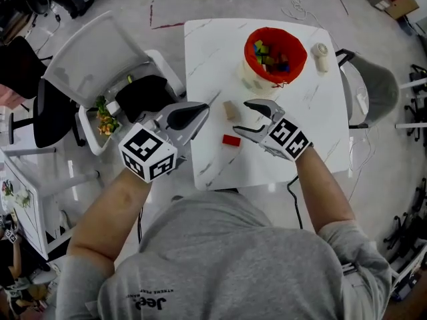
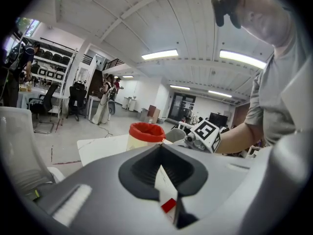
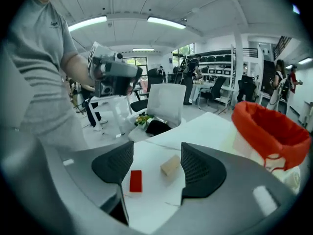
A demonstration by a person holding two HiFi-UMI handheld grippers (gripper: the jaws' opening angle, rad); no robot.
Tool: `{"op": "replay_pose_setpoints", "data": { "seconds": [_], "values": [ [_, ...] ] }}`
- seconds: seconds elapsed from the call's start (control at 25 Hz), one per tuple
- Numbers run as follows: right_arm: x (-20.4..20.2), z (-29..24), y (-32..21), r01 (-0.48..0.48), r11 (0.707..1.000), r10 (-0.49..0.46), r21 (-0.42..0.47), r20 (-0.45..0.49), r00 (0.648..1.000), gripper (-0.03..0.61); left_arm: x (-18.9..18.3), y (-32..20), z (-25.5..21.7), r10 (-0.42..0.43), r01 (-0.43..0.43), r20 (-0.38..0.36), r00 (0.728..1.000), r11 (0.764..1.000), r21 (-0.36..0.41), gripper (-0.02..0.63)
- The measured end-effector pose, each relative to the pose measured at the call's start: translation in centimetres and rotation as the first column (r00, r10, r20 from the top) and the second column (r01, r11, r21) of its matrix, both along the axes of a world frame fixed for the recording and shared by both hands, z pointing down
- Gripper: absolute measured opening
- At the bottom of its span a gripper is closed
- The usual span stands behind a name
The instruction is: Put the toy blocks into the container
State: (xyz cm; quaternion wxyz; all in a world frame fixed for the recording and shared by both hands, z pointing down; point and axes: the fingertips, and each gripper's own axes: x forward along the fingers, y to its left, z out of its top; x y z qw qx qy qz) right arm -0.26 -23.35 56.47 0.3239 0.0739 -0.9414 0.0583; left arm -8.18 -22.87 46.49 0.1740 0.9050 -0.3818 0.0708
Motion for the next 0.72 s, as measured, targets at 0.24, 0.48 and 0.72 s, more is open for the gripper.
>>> {"op": "replay_pose_setpoints", "data": {
  "seconds": [0.24, 0.48, 0.72],
  "values": [
    [-0.5, 8.0, 4.0, 0.072, 0.997, -0.075, -0.026, -0.176, 0.981, 0.291, -1.1, 2.8, 1.5, 0.004, -0.004, 0.008, 1.0, 1.0, -0.022, 0.058],
    [-0.2, 14.3, 6.2, 0.107, 0.99, -0.128, -0.089, -0.292, 0.948, 0.29, -2.5, 4.2, 2.6, -0.014, 0.014, 0.006, 1.0, 0.999, -0.048, 0.058],
    [0.3, 15.8, 6.3, 0.102, 0.991, -0.125, -0.083, -0.361, 0.924, 0.146, -3.2, 5.2, 3.1, -0.013, 0.013, 0.014, 1.0, 0.998, -0.061, 0.058]
  ]
}}
